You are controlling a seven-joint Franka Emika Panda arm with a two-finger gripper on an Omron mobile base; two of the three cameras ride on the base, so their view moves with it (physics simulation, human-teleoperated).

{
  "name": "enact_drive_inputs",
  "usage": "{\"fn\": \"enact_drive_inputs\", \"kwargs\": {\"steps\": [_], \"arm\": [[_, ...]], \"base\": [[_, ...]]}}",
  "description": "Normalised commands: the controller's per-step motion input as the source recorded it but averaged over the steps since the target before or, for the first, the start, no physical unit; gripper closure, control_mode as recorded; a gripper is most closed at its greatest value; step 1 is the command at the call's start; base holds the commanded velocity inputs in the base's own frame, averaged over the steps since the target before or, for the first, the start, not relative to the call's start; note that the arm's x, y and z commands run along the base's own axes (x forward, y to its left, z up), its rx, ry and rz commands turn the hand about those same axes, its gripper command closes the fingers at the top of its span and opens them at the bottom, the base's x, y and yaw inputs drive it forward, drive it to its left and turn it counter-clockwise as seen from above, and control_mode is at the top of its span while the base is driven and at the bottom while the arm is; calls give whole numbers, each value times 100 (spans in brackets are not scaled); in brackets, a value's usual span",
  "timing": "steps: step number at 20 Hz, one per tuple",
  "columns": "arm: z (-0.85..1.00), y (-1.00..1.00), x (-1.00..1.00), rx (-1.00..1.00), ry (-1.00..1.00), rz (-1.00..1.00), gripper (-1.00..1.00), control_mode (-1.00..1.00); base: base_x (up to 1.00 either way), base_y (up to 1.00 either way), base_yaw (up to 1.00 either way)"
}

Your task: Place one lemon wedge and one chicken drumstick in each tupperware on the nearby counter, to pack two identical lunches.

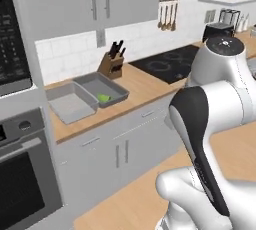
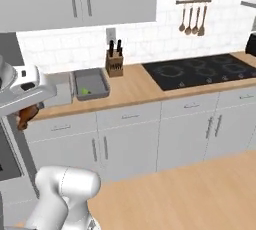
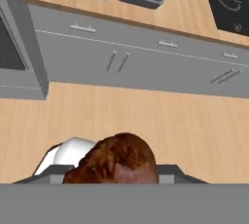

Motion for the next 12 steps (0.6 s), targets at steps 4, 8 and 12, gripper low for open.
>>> {"fn": "enact_drive_inputs", "kwargs": {"steps": [4,8,12], "arm": [[0,0,0,0,0,0,100,100],[0,0,0,0,0,0,100,100],[0,0,0,0,0,0,100,100]], "base": [[100,-56,44],[100,-39,44],[100,1,39]]}}
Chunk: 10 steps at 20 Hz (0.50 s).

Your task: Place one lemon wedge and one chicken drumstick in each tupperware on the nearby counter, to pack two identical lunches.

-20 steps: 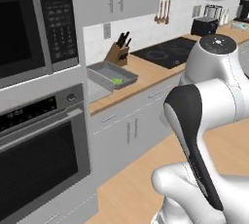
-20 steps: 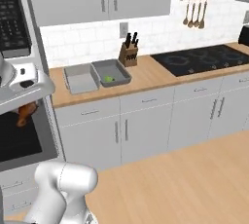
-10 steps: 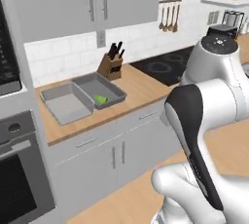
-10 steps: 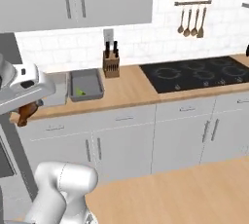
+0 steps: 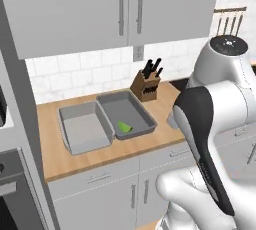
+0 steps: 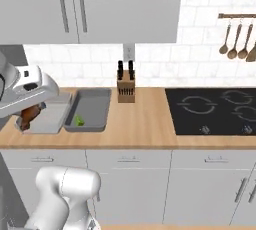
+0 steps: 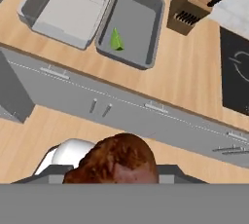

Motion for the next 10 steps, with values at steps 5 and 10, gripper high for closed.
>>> {"fn": "enact_drive_inputs", "kwargs": {"steps": [5,10], "arm": [[-18,12,60,4,-2,16,100,-100],[-66,2,100,0,-1,19,100,-100]], "base": [[40,12,12],[0,0,0]]}}
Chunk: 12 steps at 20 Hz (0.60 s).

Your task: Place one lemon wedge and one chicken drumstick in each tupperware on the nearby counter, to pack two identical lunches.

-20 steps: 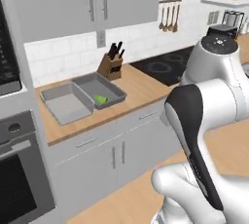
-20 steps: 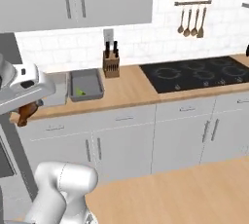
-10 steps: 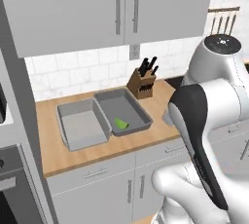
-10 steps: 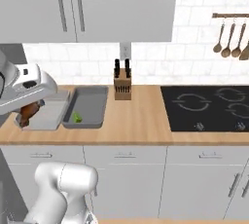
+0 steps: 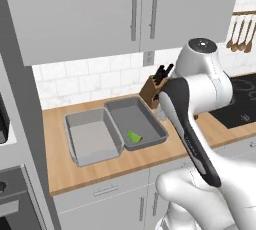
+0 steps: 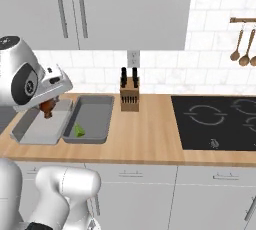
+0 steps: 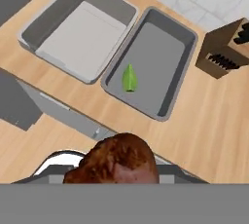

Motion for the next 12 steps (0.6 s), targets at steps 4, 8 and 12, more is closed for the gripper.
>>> {"fn": "enact_drive_inputs", "kwargs": {"steps": [4,8,12], "arm": [[-100,0,100,-1,0,15,100,-100],[-81,0,100,-1,0,6,100,-100],[-48,3,100,0,0,0,100,-100]], "base": [[0,0,0],[0,0,0],[0,0,0]]}}
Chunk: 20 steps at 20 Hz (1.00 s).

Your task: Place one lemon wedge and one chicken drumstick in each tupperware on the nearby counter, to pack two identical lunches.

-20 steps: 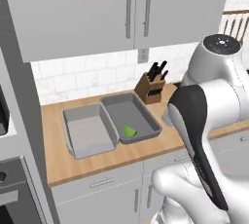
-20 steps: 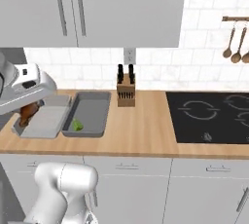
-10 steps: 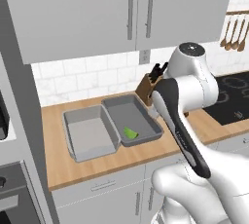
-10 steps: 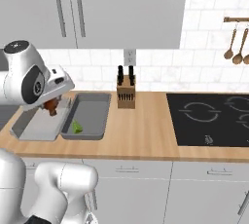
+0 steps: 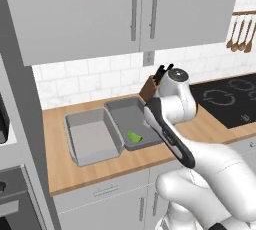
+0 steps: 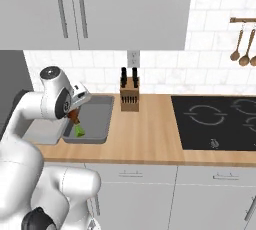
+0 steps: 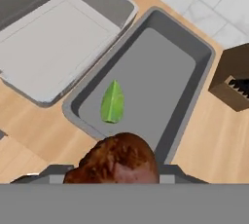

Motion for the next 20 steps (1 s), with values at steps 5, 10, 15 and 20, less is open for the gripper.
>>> {"fn": "enact_drive_inputs", "kwargs": {"steps": [5,10,15,20], "arm": [[-29,22,100,0,0,0,-100,-100],[-33,17,88,0,-2,0,-100,-100],[-15,0,15,0,-2,0,-100,-100],[24,0,-63,0,0,-1,-100,-100]], "base": [[0,0,0],[0,0,0],[0,0,0],[0,0,0]]}}
